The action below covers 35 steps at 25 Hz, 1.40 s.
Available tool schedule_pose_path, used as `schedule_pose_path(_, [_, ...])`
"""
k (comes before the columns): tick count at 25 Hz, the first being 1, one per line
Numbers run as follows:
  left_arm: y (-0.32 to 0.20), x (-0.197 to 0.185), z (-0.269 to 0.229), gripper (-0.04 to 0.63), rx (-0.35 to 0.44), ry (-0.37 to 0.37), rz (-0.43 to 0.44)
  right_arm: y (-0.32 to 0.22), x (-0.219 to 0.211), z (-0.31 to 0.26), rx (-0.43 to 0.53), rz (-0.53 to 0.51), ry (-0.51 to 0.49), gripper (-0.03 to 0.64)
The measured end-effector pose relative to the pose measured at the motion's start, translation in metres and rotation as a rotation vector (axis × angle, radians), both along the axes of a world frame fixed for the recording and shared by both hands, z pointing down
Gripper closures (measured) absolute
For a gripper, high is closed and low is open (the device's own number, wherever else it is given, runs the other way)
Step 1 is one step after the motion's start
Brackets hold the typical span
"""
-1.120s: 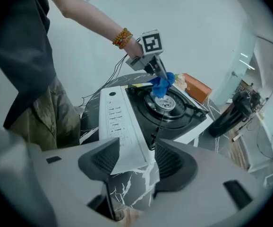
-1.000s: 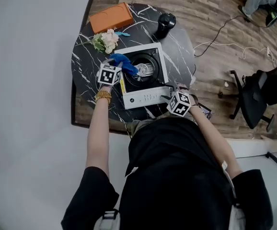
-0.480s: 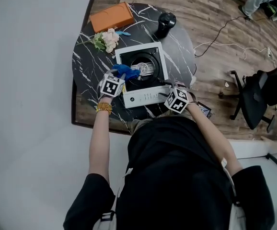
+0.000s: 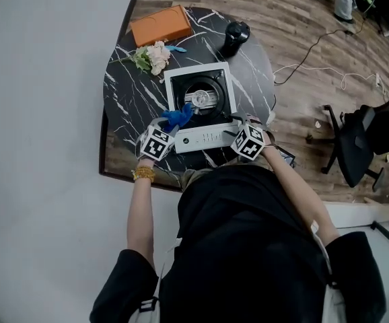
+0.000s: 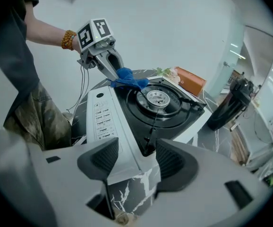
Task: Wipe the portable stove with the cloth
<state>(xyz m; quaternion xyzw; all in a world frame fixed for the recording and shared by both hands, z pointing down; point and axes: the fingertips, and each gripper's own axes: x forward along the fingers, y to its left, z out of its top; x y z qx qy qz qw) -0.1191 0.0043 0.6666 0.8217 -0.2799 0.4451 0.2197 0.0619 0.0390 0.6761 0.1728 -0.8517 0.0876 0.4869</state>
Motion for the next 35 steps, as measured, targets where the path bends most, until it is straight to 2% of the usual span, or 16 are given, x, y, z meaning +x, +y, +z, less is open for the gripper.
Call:
schedule_pose_path(1, [0.003, -0.002, -0.006, 0.507, 0.019, 0.014, -0.005, -0.003, -0.001, -0.007, 0.044, -0.015, -0.007, 0.394])
schedule_pose_path(2, [0.004, -0.002, -0.015, 0.506, 0.029, 0.072, -0.036, -0.006, -0.004, -0.019, 0.093, -0.035, -0.03, 0.394])
schedule_pose_path(5, [0.012, 0.017, -0.061, 0.507, -0.006, 0.411, -0.149, -0.006, -0.028, -0.063, 0.179, -0.122, -0.163, 0.394])
schedule_pose_path(7, [0.023, 0.041, -0.086, 0.506, -0.04, 0.607, -0.142, 0.004, -0.055, -0.082, 0.184, -0.207, -0.25, 0.394])
schedule_pose_path(9, [0.034, 0.068, -0.095, 0.506, -0.073, 0.727, -0.111, 0.013, -0.081, -0.089, 0.184, -0.273, -0.312, 0.394])
schedule_pose_path(11, [0.038, 0.086, -0.091, 0.506, -0.1, 0.773, -0.129, 0.015, -0.094, -0.087, 0.192, -0.292, -0.333, 0.394])
schedule_pose_path(12, [0.037, 0.09, -0.085, 0.506, -0.112, 0.775, -0.158, 0.015, -0.094, -0.083, 0.193, -0.292, -0.322, 0.398])
schedule_pose_path(13, [0.038, 0.092, -0.077, 0.494, -0.125, 0.768, -0.183, 0.016, -0.088, -0.078, 0.19, -0.295, -0.299, 0.433])
schedule_pose_path(15, [0.045, 0.092, -0.063, 0.458, -0.15, 0.711, -0.178, 0.021, -0.07, -0.064, 0.177, -0.31, -0.222, 0.544])
schedule_pose_path(18, [0.057, 0.079, -0.045, 0.423, -0.117, 0.54, -0.116, 0.027, -0.028, -0.038, 0.146, -0.37, -0.009, 0.549])
schedule_pose_path(21, [0.052, 0.044, -0.03, 0.417, -0.062, 0.385, -0.158, 0.034, 0.013, -0.008, 0.101, -0.456, 0.224, 0.549])
schedule_pose_path(23, [0.051, 0.021, -0.012, 0.417, -0.059, 0.262, -0.173, 0.038, 0.021, 0.009, 0.08, -0.482, 0.309, 0.552])
schedule_pose_path(25, [0.055, 0.012, 0.004, 0.405, -0.078, 0.17, -0.148, 0.038, 0.02, 0.018, 0.066, -0.495, 0.369, 0.557])
schedule_pose_path(27, [0.057, 0.013, 0.009, 0.402, -0.079, 0.156, -0.134, 0.036, 0.015, 0.019, 0.066, -0.513, 0.408, 0.557])
schedule_pose_path(31, [0.055, 0.025, 0.007, 0.403, -0.068, 0.224, -0.162, 0.033, -0.011, 0.018, 0.096, -0.549, 0.392, 0.558])
schedule_pose_path(35, [0.056, 0.034, 0.007, 0.413, -0.071, 0.269, -0.191, 0.031, -0.058, 0.019, 0.116, -0.604, 0.365, 0.56])
